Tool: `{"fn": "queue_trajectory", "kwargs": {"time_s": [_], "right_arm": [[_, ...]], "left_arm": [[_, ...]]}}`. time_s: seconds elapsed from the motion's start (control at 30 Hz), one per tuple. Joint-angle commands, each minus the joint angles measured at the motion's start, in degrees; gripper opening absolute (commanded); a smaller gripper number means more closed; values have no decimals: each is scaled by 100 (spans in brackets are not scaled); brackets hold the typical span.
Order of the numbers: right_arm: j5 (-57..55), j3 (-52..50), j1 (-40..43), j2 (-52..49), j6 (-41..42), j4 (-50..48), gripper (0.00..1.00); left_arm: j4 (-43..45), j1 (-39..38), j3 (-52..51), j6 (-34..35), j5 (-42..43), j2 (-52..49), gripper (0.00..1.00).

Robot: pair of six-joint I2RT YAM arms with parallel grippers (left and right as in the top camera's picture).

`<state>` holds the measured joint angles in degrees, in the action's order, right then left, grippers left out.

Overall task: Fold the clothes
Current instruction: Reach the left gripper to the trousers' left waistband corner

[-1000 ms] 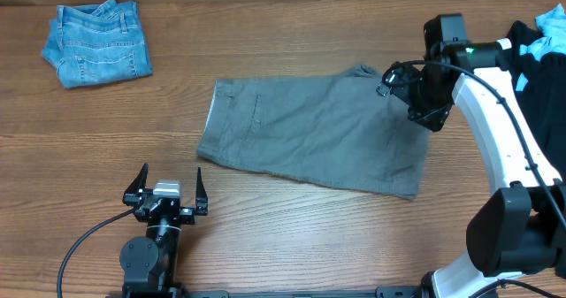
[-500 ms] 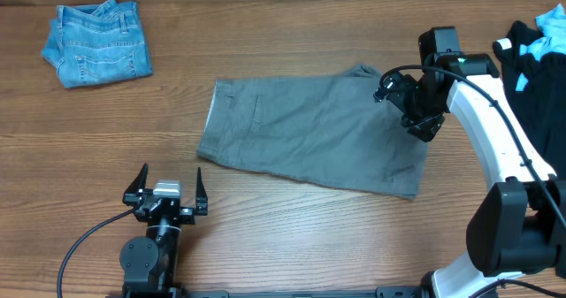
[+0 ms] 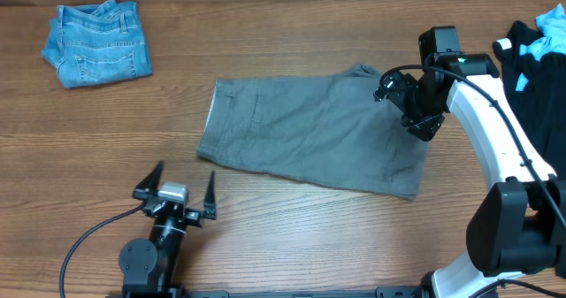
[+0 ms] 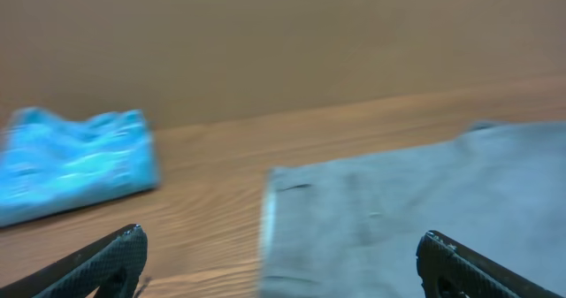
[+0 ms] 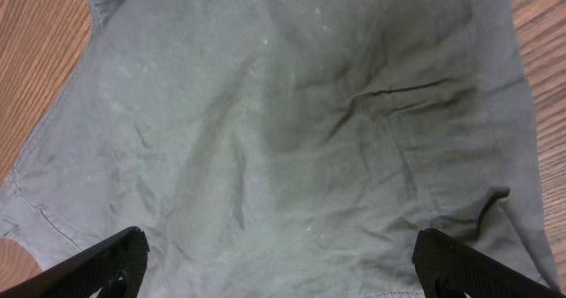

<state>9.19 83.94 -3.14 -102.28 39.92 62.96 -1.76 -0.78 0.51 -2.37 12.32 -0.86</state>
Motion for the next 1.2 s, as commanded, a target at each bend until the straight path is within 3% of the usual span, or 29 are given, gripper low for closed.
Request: {"fn": "queue_trajectory", "kwargs": {"time_s": [0.0,0.1,0.37,0.6,0.8,0.97,1.17], "right_arm": [[-9,-37,-17,37,42,-35,100],[-9,-37,-17,37,44,-35,100],[-4,-37,-17,37,48,-79,100],[13,-37,-22,37,63,-79,100],[13,-37,-22,37,63,-81,100],[13,-37,-22,37,63,-85,100],[13,-37,-50,37,63,-136,100]], "left_arm": [[258,-11,-22,787,1174,61,100],[621,-4,26,1202,1099,59,100],[247,0,949,1119,957,-807,100],[-938,0,3119,667,975,-3412,100],[-2269,0,5265,710,1097,-5676,100],[-2649,-7,6107,424,1464,-7038,100],[-4315,-13,7309,424,815,-8863,100]]}}
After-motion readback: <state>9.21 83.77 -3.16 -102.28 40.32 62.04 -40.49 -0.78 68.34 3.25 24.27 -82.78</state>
